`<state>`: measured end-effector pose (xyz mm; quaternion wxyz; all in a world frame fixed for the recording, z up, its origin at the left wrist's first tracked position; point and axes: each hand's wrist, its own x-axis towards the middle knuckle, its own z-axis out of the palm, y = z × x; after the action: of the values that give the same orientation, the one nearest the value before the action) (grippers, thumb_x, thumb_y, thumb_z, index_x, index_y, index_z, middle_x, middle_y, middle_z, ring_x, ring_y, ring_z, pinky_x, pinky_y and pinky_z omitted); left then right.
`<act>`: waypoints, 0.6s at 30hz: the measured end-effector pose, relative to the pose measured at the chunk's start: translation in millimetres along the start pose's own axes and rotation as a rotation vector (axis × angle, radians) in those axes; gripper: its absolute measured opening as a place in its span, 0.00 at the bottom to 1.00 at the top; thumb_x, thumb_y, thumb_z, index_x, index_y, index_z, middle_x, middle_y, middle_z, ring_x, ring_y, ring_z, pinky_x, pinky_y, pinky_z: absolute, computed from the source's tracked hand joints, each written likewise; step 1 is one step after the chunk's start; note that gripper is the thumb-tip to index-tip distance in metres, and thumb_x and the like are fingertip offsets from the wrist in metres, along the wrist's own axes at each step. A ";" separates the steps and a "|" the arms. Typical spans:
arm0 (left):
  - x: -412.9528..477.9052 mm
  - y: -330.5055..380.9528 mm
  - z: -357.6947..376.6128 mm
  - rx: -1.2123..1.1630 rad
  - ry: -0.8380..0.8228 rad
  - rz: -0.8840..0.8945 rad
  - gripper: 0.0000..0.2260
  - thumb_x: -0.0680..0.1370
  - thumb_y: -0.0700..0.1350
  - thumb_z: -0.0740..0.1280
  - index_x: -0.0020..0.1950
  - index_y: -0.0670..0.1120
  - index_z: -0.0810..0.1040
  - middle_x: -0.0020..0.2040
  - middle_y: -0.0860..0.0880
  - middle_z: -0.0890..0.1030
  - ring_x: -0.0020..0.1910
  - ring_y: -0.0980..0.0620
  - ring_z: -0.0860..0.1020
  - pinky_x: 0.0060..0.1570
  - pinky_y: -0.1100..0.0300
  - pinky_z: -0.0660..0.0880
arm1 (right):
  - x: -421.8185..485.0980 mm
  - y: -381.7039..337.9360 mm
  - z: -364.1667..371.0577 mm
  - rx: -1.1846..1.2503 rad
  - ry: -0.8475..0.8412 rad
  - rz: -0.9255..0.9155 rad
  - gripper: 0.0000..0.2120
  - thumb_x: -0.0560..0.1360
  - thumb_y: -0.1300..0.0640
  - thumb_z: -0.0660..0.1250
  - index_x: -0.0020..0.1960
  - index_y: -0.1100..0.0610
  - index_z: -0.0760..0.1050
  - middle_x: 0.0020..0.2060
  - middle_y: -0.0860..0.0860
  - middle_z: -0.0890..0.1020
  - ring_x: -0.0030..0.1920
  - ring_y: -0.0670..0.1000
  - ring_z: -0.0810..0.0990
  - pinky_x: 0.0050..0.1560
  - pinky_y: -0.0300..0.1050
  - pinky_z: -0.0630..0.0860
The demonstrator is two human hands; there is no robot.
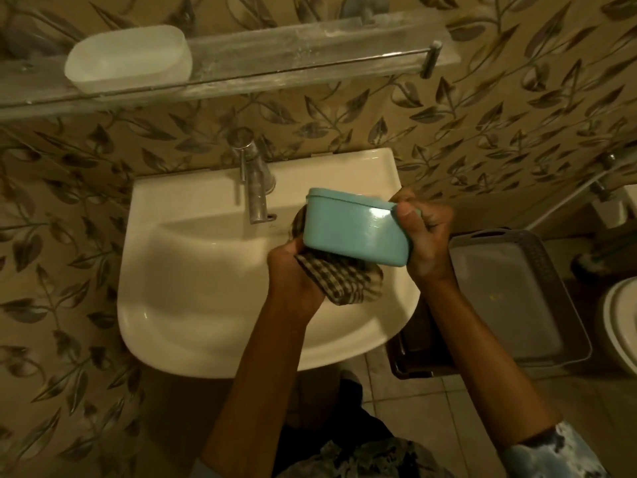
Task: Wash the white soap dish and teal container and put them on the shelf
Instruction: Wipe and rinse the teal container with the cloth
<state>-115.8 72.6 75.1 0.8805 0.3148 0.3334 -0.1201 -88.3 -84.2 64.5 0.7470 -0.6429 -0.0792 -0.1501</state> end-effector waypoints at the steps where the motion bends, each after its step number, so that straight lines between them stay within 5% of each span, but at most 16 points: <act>1: -0.7 2.7 0.7 -0.008 -0.015 0.008 0.17 0.79 0.44 0.54 0.59 0.40 0.78 0.50 0.40 0.84 0.47 0.42 0.83 0.47 0.50 0.80 | 0.0 2.3 -4.5 -0.042 -0.071 0.016 0.13 0.74 0.54 0.62 0.31 0.50 0.72 0.30 0.45 0.74 0.32 0.48 0.71 0.35 0.41 0.67; 5: -4.7 15.6 2.3 -0.017 0.033 0.144 0.16 0.80 0.43 0.55 0.65 0.42 0.74 0.57 0.40 0.81 0.55 0.42 0.81 0.55 0.47 0.77 | -0.4 9.3 -23.5 -0.206 -0.218 0.082 0.09 0.74 0.66 0.60 0.45 0.57 0.78 0.40 0.44 0.81 0.43 0.45 0.77 0.46 0.40 0.73; 8: -12.7 7.5 11.5 0.074 0.117 0.269 0.17 0.79 0.40 0.58 0.68 0.42 0.71 0.60 0.41 0.78 0.58 0.41 0.77 0.57 0.46 0.74 | -8.0 9.9 -7.5 -0.249 -0.298 0.143 0.14 0.71 0.72 0.52 0.44 0.64 0.76 0.38 0.51 0.78 0.40 0.46 0.75 0.41 0.41 0.71; 11: -24.8 -0.7 21.6 0.054 0.155 0.360 0.14 0.79 0.38 0.59 0.64 0.46 0.72 0.54 0.46 0.79 0.52 0.46 0.79 0.48 0.51 0.78 | -10.1 2.3 13.0 -0.031 -0.067 0.272 0.13 0.71 0.62 0.53 0.40 0.69 0.73 0.36 0.57 0.74 0.39 0.53 0.71 0.39 0.43 0.67; 14: -36.5 -2.1 27.8 0.055 0.143 0.422 0.11 0.78 0.37 0.60 0.54 0.51 0.74 0.56 0.47 0.79 0.59 0.45 0.77 0.61 0.45 0.74 | -6.4 -8.2 23.8 0.173 0.247 0.338 0.16 0.70 0.44 0.58 0.35 0.57 0.73 0.35 0.57 0.73 0.39 0.54 0.71 0.41 0.46 0.68; 18: -52.4 6.7 29.5 0.121 0.152 0.561 0.11 0.78 0.39 0.61 0.52 0.55 0.75 0.53 0.52 0.80 0.57 0.49 0.78 0.62 0.47 0.73 | 1.6 -19.1 31.1 0.131 0.343 0.265 0.19 0.73 0.44 0.59 0.25 0.47 0.70 0.24 0.42 0.73 0.28 0.42 0.74 0.30 0.38 0.69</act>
<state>-137.2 59.2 130.1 0.8315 0.4546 0.2907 0.1322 -90.7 -56.3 87.9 0.8029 -0.5627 0.1246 -0.1521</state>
